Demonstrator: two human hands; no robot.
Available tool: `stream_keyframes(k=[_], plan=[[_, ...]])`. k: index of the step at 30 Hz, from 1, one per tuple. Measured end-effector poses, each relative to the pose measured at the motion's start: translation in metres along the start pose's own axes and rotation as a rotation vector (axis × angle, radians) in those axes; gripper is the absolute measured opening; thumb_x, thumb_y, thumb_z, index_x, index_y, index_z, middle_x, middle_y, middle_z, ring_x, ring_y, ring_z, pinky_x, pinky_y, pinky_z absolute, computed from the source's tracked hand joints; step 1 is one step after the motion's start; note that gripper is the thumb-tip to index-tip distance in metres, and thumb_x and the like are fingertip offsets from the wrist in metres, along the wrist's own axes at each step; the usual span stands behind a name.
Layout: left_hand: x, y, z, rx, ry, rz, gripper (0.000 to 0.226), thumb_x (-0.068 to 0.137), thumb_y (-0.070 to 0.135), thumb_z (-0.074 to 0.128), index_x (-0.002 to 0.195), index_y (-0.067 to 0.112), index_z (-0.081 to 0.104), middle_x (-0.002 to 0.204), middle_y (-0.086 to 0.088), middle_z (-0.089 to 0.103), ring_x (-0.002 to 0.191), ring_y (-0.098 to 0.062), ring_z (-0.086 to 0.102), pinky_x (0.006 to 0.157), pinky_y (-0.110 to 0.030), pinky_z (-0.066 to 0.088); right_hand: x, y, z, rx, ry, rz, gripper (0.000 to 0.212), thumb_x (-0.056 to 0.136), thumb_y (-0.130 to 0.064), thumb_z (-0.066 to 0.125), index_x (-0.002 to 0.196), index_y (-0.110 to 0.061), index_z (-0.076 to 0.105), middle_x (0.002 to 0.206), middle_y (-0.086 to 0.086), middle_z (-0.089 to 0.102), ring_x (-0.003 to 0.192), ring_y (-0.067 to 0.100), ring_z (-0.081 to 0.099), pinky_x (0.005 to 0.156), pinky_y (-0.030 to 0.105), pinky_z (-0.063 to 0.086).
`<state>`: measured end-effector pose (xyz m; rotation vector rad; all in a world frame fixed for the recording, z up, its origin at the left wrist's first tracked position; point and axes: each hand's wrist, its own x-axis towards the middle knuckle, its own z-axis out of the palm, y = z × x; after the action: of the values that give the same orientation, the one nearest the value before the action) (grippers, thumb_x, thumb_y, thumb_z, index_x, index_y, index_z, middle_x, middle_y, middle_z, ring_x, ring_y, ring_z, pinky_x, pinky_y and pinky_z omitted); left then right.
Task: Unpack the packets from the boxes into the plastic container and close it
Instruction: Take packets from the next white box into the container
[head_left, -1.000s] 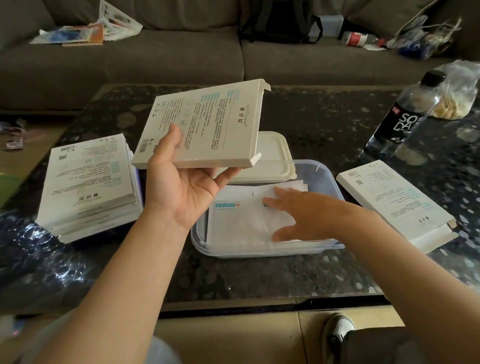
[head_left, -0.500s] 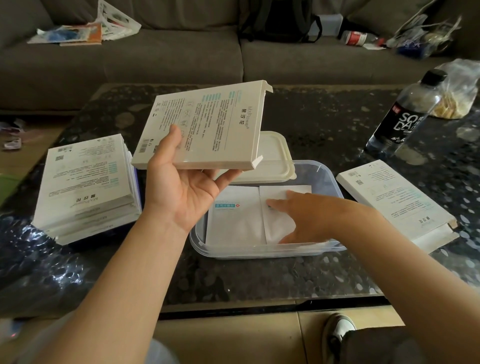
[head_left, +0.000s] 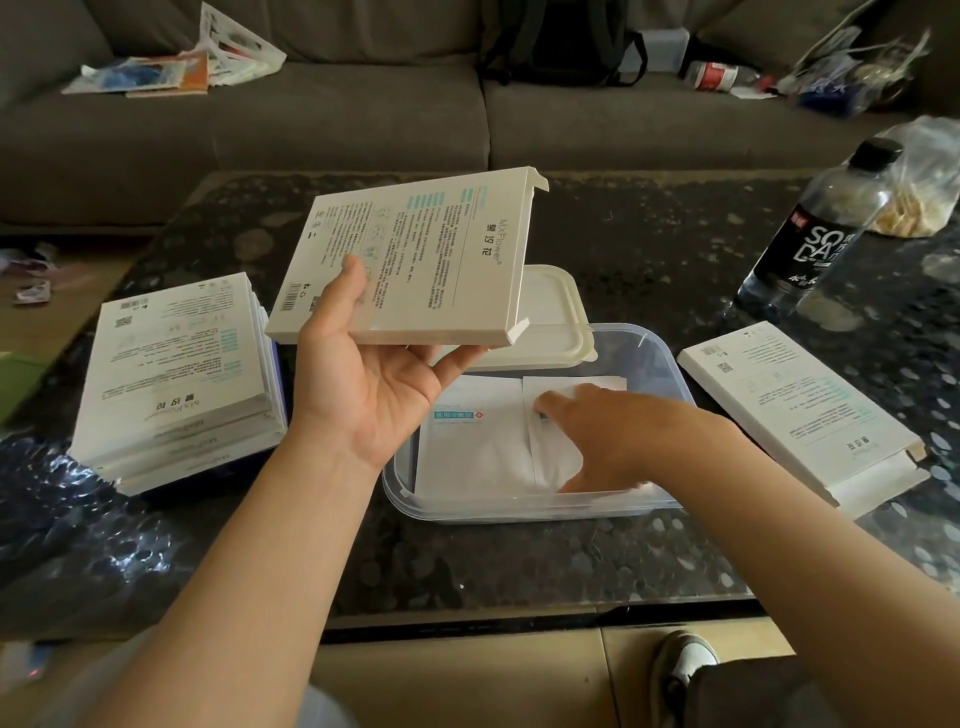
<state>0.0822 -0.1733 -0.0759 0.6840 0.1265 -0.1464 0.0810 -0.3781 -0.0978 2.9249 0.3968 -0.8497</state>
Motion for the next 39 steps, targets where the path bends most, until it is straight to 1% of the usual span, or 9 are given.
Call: stream_keyframes(k=[5, 8, 12, 14, 16, 22, 28, 31, 39], plan=[[-0.001, 0.0, 0.0, -0.005, -0.003, -0.007, 0.046, 0.102, 0.04, 0.055, 0.145, 0.023, 0.052, 0.131, -0.014, 0.069, 0.12, -0.035, 0.07, 0.084, -0.057, 0.06, -0.002, -0.002, -0.003, -0.001, -0.013, 0.023, 0.098, 0.082, -0.051, 0.077, 0.156, -0.031, 0.016, 0.155, 0.005, 0.035, 0.128, 0.028, 0.054, 0.104, 0.041, 0.05], [-0.001, 0.0, 0.0, -0.002, -0.009, -0.009, 0.043, 0.103, 0.04, 0.054, 0.143, 0.025, 0.054, 0.128, -0.013, 0.071, 0.119, -0.034, 0.07, 0.083, -0.057, 0.061, -0.016, 0.003, -0.016, 0.097, 0.019, 0.021, 0.079, 0.082, -0.055, 0.075, 0.147, -0.03, 0.037, 0.143, -0.004, 0.048, 0.124, 0.022, 0.054, 0.104, 0.037, 0.048], [-0.001, 0.001, 0.002, 0.03, -0.019, -0.005, 0.048, 0.097, 0.042, 0.058, 0.143, 0.028, 0.055, 0.128, -0.012, 0.071, 0.116, -0.033, 0.072, 0.084, -0.055, 0.06, -0.039, 0.005, -0.05, 0.526, 0.492, -0.038, 0.007, 0.092, -0.029, 0.069, 0.097, -0.024, 0.07, 0.095, -0.013, 0.069, 0.09, 0.014, 0.067, 0.077, 0.027, 0.056], [-0.001, 0.0, 0.002, 0.041, -0.028, 0.001, 0.047, 0.098, 0.042, 0.058, 0.143, 0.029, 0.057, 0.129, -0.012, 0.071, 0.117, -0.033, 0.072, 0.085, -0.056, 0.06, -0.045, 0.0, -0.059, 0.917, 0.727, -0.125, 0.007, 0.092, -0.016, 0.068, 0.086, -0.018, 0.071, 0.072, -0.007, 0.07, 0.068, 0.012, 0.068, 0.063, 0.027, 0.058], [-0.001, -0.002, 0.003, 0.053, -0.033, 0.004, 0.044, 0.1, 0.042, 0.056, 0.142, 0.03, 0.058, 0.13, -0.012, 0.071, 0.118, -0.033, 0.071, 0.086, -0.057, 0.06, -0.049, -0.005, -0.061, 1.161, 0.776, -0.209, 0.006, 0.094, -0.01, 0.068, 0.091, -0.014, 0.071, 0.066, -0.004, 0.069, 0.06, 0.014, 0.065, 0.057, 0.027, 0.056], [-0.003, -0.004, 0.004, 0.106, -0.08, 0.005, 0.045, 0.1, 0.042, 0.054, 0.144, 0.031, 0.056, 0.135, -0.014, 0.068, 0.121, -0.034, 0.069, 0.087, -0.056, 0.06, -0.046, -0.012, -0.057, 1.5, 0.56, -0.222, 0.022, 0.101, -0.009, 0.056, 0.1, -0.014, 0.078, 0.091, 0.003, 0.076, 0.066, 0.024, 0.051, 0.055, 0.03, 0.048], [-0.002, -0.005, 0.004, 0.14, -0.134, 0.016, 0.043, 0.097, 0.039, 0.056, 0.14, 0.032, 0.059, 0.13, -0.012, 0.07, 0.117, -0.034, 0.07, 0.088, -0.057, 0.059, -0.046, -0.01, -0.061, 1.678, 0.327, -0.232, 0.022, 0.1, -0.014, 0.054, 0.097, -0.004, 0.074, 0.067, 0.009, 0.055, 0.051, 0.018, 0.037, 0.049, 0.029, 0.034], [-0.003, -0.006, 0.004, 0.161, -0.152, 0.02, 0.042, 0.096, 0.038, 0.059, 0.137, 0.033, 0.061, 0.123, -0.01, 0.073, 0.113, -0.032, 0.073, 0.086, -0.055, 0.06, -0.048, -0.009, -0.063, 1.744, 0.235, -0.249, 0.023, 0.101, -0.017, 0.052, 0.112, -0.008, 0.07, 0.06, 0.007, 0.045, 0.045, 0.014, 0.031, 0.048, 0.028, 0.029], [-0.005, -0.007, 0.002, 0.154, -0.24, 0.003, 0.044, 0.095, 0.036, 0.059, 0.138, 0.031, 0.061, 0.125, -0.012, 0.071, 0.112, -0.032, 0.072, 0.085, -0.056, 0.061, -0.05, -0.009, -0.065, 1.56, 0.201, -0.368, 0.024, 0.101, -0.013, 0.051, 0.113, 0.003, 0.066, 0.045, 0.01, 0.053, 0.031, 0.018, 0.036, 0.04, 0.023, 0.04]])
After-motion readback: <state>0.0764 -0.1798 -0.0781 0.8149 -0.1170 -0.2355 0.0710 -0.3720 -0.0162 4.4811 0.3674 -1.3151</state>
